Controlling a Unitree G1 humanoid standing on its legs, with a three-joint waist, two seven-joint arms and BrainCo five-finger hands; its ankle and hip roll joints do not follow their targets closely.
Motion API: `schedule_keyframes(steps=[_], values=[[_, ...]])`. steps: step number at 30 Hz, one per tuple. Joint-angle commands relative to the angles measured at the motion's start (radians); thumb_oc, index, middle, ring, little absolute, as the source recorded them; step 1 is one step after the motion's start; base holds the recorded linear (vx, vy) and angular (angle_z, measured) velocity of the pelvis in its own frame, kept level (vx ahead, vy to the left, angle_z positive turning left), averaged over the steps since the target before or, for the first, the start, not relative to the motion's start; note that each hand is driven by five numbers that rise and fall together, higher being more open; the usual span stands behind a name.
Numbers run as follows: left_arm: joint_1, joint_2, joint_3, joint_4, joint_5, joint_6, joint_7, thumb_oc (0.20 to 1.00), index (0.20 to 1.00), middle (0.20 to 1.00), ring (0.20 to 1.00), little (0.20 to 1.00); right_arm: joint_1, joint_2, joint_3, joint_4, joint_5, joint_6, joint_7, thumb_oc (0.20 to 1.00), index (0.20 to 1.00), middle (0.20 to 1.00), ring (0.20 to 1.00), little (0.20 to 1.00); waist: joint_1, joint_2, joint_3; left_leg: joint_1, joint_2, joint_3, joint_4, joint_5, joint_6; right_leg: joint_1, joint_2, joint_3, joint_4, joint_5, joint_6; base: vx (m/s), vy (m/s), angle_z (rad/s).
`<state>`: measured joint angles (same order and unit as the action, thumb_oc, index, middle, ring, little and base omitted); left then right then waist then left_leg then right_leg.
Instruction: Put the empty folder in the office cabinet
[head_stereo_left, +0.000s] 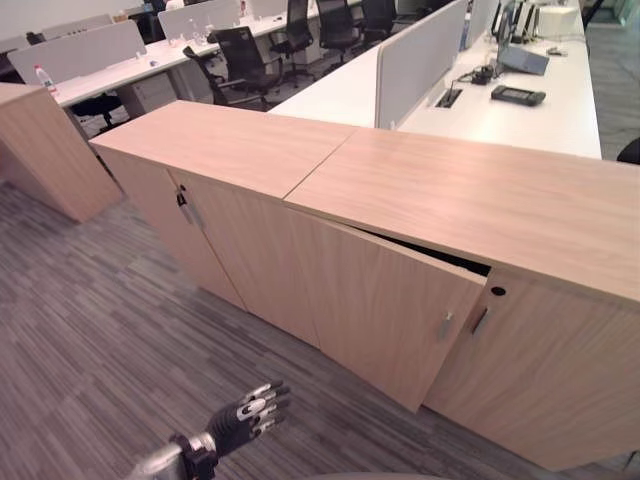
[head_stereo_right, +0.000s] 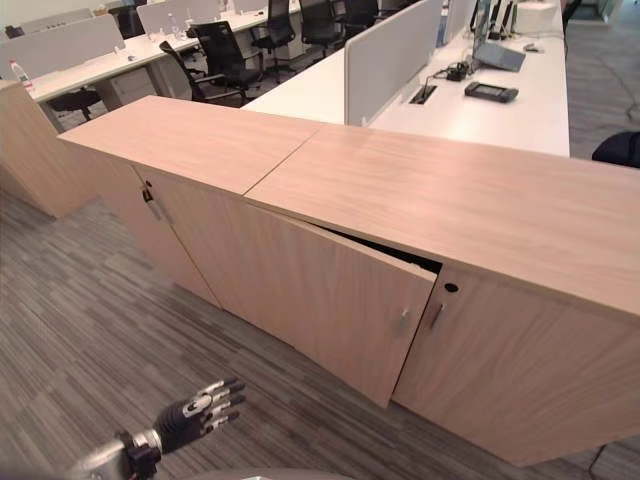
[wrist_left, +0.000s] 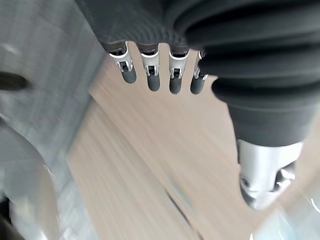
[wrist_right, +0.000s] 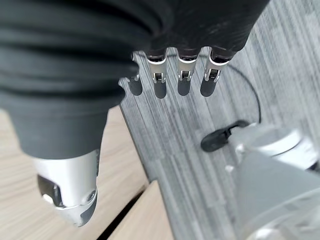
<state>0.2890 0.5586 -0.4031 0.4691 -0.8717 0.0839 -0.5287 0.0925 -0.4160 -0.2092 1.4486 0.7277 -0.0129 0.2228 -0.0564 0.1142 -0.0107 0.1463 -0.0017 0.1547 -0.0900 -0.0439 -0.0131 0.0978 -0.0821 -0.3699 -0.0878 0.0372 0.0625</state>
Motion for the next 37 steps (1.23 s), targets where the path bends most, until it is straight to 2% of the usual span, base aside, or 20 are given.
schedule_keyframes(steps=[1, 2, 3, 4, 5, 6, 13, 14, 15, 17, 20, 22, 23, 30, 31, 33, 34, 35, 36, 37], values=[[0.007, -0.031, 0.073, 0.001, 0.125, -0.06, 0.041, 1.0, 1.0, 1.0, 1.0, 1.0, -0.07, 0.022, -0.035, 0.075, 0.057, -0.021, -0.01, 1.0, 1.0, 1.0, 1.0, 1.0, 0.005, -0.066, -0.031, -0.054, -0.011, 0.004, 0.025, -0.02, 0.011, -0.062, -0.096, 0.003, 0.001, 0.04, 0.124, -0.1, 0.119, -0.01], [-0.011, -0.156, 0.136, 0.156, 0.204, -0.094, 0.111, 1.0, 1.0, 1.0, 1.0, 1.0, -0.072, 0.03, -0.045, 0.062, 0.075, -0.023, -0.015, 1.0, 1.0, 1.0, 1.0, 1.0, 0.005, -0.069, -0.027, -0.057, -0.022, 0.006, 0.023, -0.022, 0.019, -0.074, -0.106, 0.009, 0.003, 0.048, 0.124, -0.11, 0.117, 0.04], [-0.028, -0.219, 0.176, 0.236, 0.221, -0.111, 0.145, 1.0, 1.0, 1.0, 1.0, 1.0, -0.072, 0.034, -0.048, 0.054, 0.083, -0.025, -0.02, 1.0, 1.0, 1.0, 1.0, 1.0, 0.006, -0.069, -0.024, -0.058, -0.028, 0.006, 0.02, -0.022, 0.022, -0.081, -0.112, 0.01, 0.004, 0.055, 0.125, -0.11, 0.118, 0.03], [-0.031, -0.223, 0.176, 0.242, 0.222, -0.114, 0.144, 1.0, 1.0, 1.0, 1.0, 1.0, -0.074, 0.032, -0.048, 0.054, 0.083, -0.025, -0.02, 1.0, 1.0, 1.0, 1.0, 1.0, 0.005, -0.067, -0.023, -0.059, -0.028, 0.006, 0.02, -0.022, 0.022, -0.082, -0.112, 0.01, 0.004, 0.055, 0.125, -0.11, 0.103, -0.02], [-0.072, -0.308, 0.257, 0.331, 0.24, -0.149, 0.22, 1.0, 1.0, 1.0, 1.0, 1.0, -0.066, 0.043, -0.057, 0.041, 0.101, -0.028, -0.029, 1.0, 1.0, 1.0, 1.0, 1.0, 0.009, -0.075, -0.019, -0.065, -0.041, 0.002, 0.016, -0.02, 0.027, -0.095, -0.126, 0.007, 0.005, 0.07, 0.126, -0.11, 0.098, 0.0], [-0.091, -0.334, 0.28, 0.365, 0.232, -0.157, 0.235, 1.0, 1.0, 1.0, 1.0, 1.0, -0.065, 0.046, -0.061, 0.038, 0.109, -0.027, -0.03, 1.0, 1.0, 1.0, 1.0, 1.0, 0.007, -0.076, -0.017, -0.071, -0.048, 0.001, 0.013, -0.02, 0.029, -0.103, -0.134, 0.003, 0.005, 0.079, 0.128, -0.12, 0.098, 0.01], [-0.152, -0.347, 0.354, 0.42, 0.338, -0.233, 0.356, 1.0, 1.0, 1.0, 1.0, 1.0, -0.069, 0.077, -0.072, 0.013, 0.109, -0.037, -0.052, 1.0, 1.0, 1.0, 1.0, 1.0, 0.011, -0.087, 0.017, -0.087, -0.065, 0.023, 0.008, -0.02, 0.041, -0.157, -0.19, -0.026, 0.032, 0.128, 0.155, -0.09, 0.057, 0.0], [-0.166, -0.331, 0.367, 0.45, 0.424, -0.258, 0.415, 1.0, 1.0, 1.0, 1.0, 1.0, -0.073, 0.095, -0.066, 0.009, 0.109, -0.041, -0.063, 1.0, 1.0, 1.0, 1.0, 1.0, 0.026, -0.083, 0.028, -0.089, -0.05, 0.033, 0.005, -0.026, 0.039, -0.164, -0.216, -0.062, 0.063, 0.12, 0.169, -0.12, -0.06, -0.27], [-0.176, -0.33, 0.372, 0.473, 0.458, -0.267, 0.439, 1.0, 1.0, 1.0, 1.0, 1.0, -0.07, 0.106, -0.066, 0.008, 0.106, -0.044, -0.072, 1.0, 1.0, 1.0, 1.0, 1.0, 0.037, -0.08, 0.04, -0.093, -0.04, 0.062, 0.011, -0.017, 0.039, -0.16, -0.243, -0.112, 0.096, 0.116, 0.159, -0.09, -0.084, -0.49], [-0.186, -0.328, 0.384, 0.533, 0.475, -0.269, 0.452, 1.0, 1.0, 1.0, 1.0, 1.0, -0.055, 0.118, -0.068, 0.015, 0.1, -0.045, -0.079, 1.0, 1.0, 1.0, 1.0, 1.0, 0.049, -0.07, 0.041, -0.078, -0.015, 0.068, 0.009, -0.03, 0.029, -0.119, -0.271, -0.149, 0.144, 0.074, 0.161, -0.02, -0.065, -0.67], [-0.182, -0.332, 0.39, 0.607, 0.476, -0.272, 0.449, 1.0, 1.0, 1.0, 1.0, 1.0, -0.044, 0.12, -0.07, 0.031, 0.087, -0.045, -0.083, 1.0, 1.0, 1.0, 1.0, 1.0, 0.061, -0.079, 0.028, -0.074, -0.008, 0.101, 0.012, -0.027, 0.025, -0.078, -0.291, -0.187, 0.164, 0.068, 0.161, -0.01, -0.058, -0.43], [-0.18, -0.338, 0.391, 0.641, 0.457, -0.26, 0.426, 1.0, 1.0, 1.0, 1.0, 1.0, -0.041, 0.118, -0.065, 0.036, 0.082, -0.043, -0.082, 1.0, 1.0, 1.0, 1.0, 1.0, 0.063, -0.083, 0.021, -0.073, -0.006, 0.114, 0.015, -0.027, 0.023, -0.07, -0.283, -0.204, 0.155, 0.067, 0.159, 0.03, -0.104, -0.44], [-0.18, -0.349, 0.401, 0.718, 0.43, -0.237, 0.401, 1.0, 1.0, 1.0, 1.0, 1.0, -0.043, 0.122, -0.051, 0.042, 0.076, -0.04, -0.078, 1.0, 1.0, 1.0, 1.0, 1.0, 0.065, -0.095, 0.005, -0.073, -0.003, 0.129, 0.027, -0.031, 0.019, -0.058, -0.25, -0.218, 0.125, 0.047, 0.152, 0.07, -0.186, -0.36], [-0.183, -0.381, 0.38, 0.87, 0.486, -0.228, 0.39, 1.0, 1.0, 1.0, 1.0, 1.0, -0.06, 0.157, 0.02, 0.015, 0.09, -0.039, -0.067, 1.0, 1.0, 1.0, 1.0, 1.0, 0.033, -0.104, -0.013, -0.055, 0.054, 0.17, 0.058, -0.036, -0.018, -0.056, -0.144, -0.152, 0.054, 0.01, 0.11, 0.07, -0.2, -0.38], [-0.19, -0.391, 0.344, 0.872, 0.512, -0.235, 0.404, 1.0, 1.0, 1.0, 1.0, 1.0, -0.07, 0.172, 0.059, 0.01, 0.087, -0.044, -0.073, 1.0, 1.0, 1.0, 1.0, 1.0, 0.019, -0.11, -0.019, -0.053, 0.092, 0.187, 0.087, -0.04, -0.041, -0.057, -0.109, -0.128, 0.043, -0.01, 0.094, 0.07, -0.253, -0.28], [-0.194, -0.394, 0.328, 0.864, 0.516, -0.237, 0.41, 1.0, 1.0, 1.0, 1.0, 1.0, -0.075, 0.176, 0.068, 0.008, 0.088, -0.044, -0.074, 1.0, 1.0, 1.0, 1.0, 1.0, 0.016, -0.113, -0.018, -0.057, 0.106, 0.19, 0.107, -0.045, -0.046, -0.058, -0.1, -0.12, 0.046, -0.018, 0.088, 0.05, -0.221, -0.22], [-0.208, -0.396, 0.307, 0.845, 0.505, -0.243, 0.422, 1.0, 1.0, 1.0, 1.0, 1.0, -0.087, 0.183, 0.087, 0.005, 0.091, -0.047, -0.077, 1.0, 1.0, 1.0, 1.0, 1.0, 0.012, -0.118, -0.011, -0.072, 0.137, 0.196, 0.173, -0.057, -0.06, -0.06, -0.085, -0.105, 0.063, -0.043, 0.071, 0.02, -0.141, -0.25], [-0.209, -0.396, 0.307, 0.845, 0.505, -0.242, 0.422, 1.0, 1.0, 1.0, 1.0, 1.0, -0.088, 0.183, 0.087, 0.005, 0.091, -0.047, -0.078, 1.0, 1.0, 1.0, 1.0, 1.0, 0.012, -0.117, -0.01, -0.076, 0.14, 0.196, 0.182, -0.062, -0.061, -0.061, -0.084, -0.104, 0.065, -0.045, 0.069, 0.04, -0.273, -0.22], [-0.224, -0.395, 0.283, 0.821, 0.487, -0.248, 0.434, 1.0, 1.0, 1.0, 1.0, 1.0, -0.097, 0.189, 0.118, -0.001, 0.088, -0.047, -0.081, 1.0, 1.0, 1.0, 1.0, 1.0, 0.015, -0.123, 0.011, -0.104, 0.184, 0.195, 0.305, -0.062, -0.071, -0.053, -0.066, -0.092, 0.091, -0.079, 0.038, 0.01, -0.148, -0.12], [-0.225, -0.394, 0.283, 0.82, 0.487, -0.248, 0.434, 1.0, 1.0, 1.0, 1.0, 1.0, -0.098, 0.189, 0.118, -0.001, 0.088, -0.047, -0.082, 1.0, 1.0, 1.0, 1.0, 1.0, 0.016, -0.121, 0.012, -0.11, 0.191, 0.193, 0.318, -0.068, -0.074, -0.054, -0.062, -0.092, 0.093, -0.081, 0.035, 0.02, -0.215, -0.04]])
